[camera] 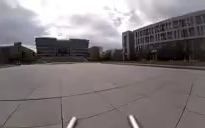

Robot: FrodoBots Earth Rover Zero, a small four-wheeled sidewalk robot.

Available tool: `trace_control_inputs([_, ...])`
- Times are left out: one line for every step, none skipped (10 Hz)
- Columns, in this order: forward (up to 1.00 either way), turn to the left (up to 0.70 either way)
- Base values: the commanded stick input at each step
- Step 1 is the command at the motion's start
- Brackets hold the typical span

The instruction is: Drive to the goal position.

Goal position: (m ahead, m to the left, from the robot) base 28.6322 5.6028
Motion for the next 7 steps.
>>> trace_control_inputs([0.7,0.23])
trace_control_inputs([0.7,0.29])
trace_control_inputs([0.7,0.34])
trace_control_inputs([0.7,0.36])
trace_control_inputs([0.7,0.36])
trace_control_inputs([0.7,0.36])
trace_control_inputs([0.7,0.36])
